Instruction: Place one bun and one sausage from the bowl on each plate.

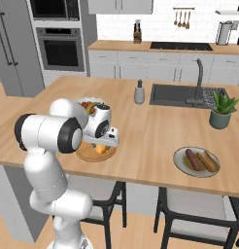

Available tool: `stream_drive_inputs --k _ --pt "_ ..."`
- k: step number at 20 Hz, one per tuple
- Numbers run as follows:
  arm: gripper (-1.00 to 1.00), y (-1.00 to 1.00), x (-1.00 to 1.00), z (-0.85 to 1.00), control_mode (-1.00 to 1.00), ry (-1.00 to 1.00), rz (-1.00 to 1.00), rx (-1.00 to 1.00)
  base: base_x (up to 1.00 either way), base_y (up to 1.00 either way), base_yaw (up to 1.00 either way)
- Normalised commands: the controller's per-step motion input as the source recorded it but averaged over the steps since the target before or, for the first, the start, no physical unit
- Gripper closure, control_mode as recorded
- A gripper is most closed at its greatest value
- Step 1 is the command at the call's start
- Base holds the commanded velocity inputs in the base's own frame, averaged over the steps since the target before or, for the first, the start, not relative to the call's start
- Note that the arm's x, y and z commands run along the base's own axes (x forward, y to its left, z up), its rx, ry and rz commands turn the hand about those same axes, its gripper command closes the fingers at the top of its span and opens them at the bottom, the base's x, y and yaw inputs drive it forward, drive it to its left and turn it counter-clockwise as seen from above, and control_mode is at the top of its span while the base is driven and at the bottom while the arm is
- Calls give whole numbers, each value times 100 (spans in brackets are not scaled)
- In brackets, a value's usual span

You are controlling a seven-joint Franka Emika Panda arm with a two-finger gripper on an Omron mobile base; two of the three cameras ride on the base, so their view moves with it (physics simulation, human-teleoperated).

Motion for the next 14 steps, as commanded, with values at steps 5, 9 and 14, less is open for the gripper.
stream_drive_inputs --k 5,9,14 --pt "-100 0 -14 0 -100 0 0 0 0 0 0" --pt "-100 0 3 0 -100 0 0 0 0 0 0" --pt "-100 4 -1 30 -100 -1 -1 0 0 0 0"
